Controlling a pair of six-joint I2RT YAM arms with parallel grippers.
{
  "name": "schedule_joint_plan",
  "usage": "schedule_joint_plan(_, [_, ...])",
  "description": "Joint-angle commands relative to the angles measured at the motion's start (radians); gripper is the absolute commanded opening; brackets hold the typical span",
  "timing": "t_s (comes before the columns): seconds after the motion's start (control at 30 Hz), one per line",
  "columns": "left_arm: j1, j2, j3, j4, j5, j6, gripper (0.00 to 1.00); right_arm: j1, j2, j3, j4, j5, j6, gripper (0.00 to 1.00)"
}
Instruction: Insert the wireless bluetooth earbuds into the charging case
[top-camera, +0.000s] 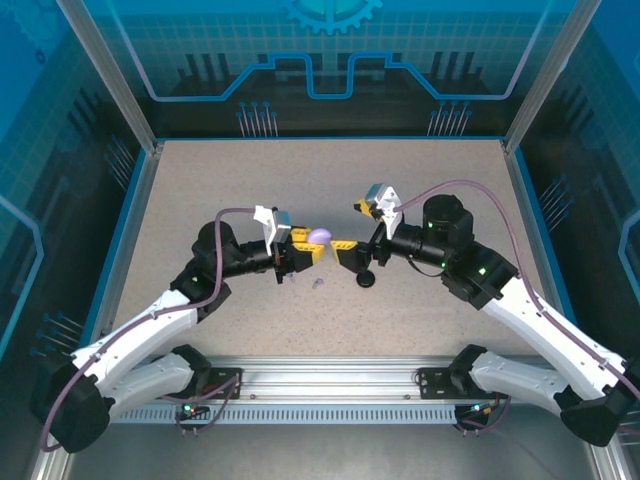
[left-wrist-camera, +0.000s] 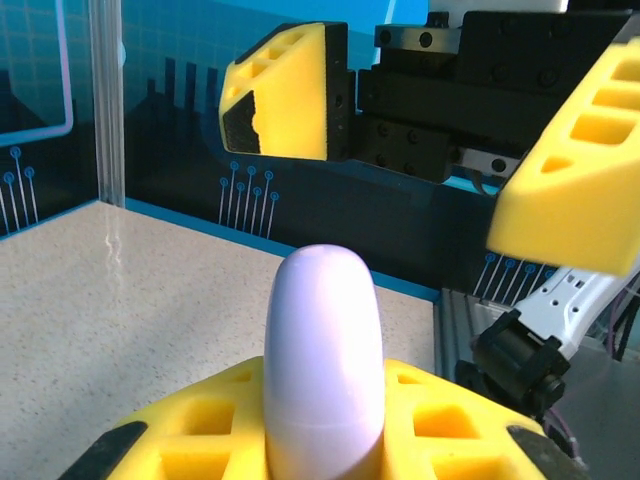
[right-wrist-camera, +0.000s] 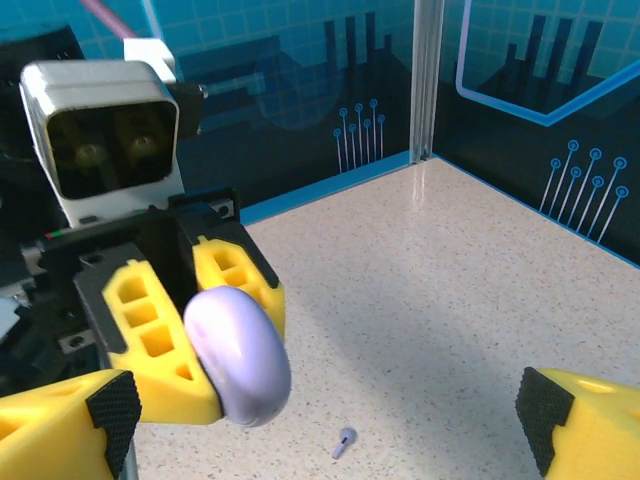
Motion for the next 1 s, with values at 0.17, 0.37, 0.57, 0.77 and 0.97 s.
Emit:
schedule_joint_plan(0.17, [-0.012, -0.009, 0.0, 0.086, -0.016, 0.084, 0.05, 0.005, 0.005, -0.015, 0.033, -0.059, 0.033, 1.0])
schedule_joint_plan(0.37, [-0.014, -0.009, 0.006, 0.072, -0.018, 0.088, 0.05, 0.014, 0.06, 0.008, 0.044, -0.034, 0.023, 1.0])
schedule_joint_plan(0.57, [-0.015, -0.015, 0.006, 0.057, -0.023, 0.093, 0.05, 0.014, 0.089, 0.024, 0.053, -0.012, 0.02, 1.0])
schedule_joint_plan(0.77, [-0.015, -0.02, 0.004, 0.049, -0.023, 0.103, 0.05, 0.009, 0.096, 0.036, 0.052, 0.015, 0.013, 1.0])
schedule_joint_plan(0.97, [-0.015, -0.026, 0.0, 0.041, -0.025, 0.11, 0.05, -0.001, 0.097, 0.062, 0.028, 0.03, -0.002, 1.0])
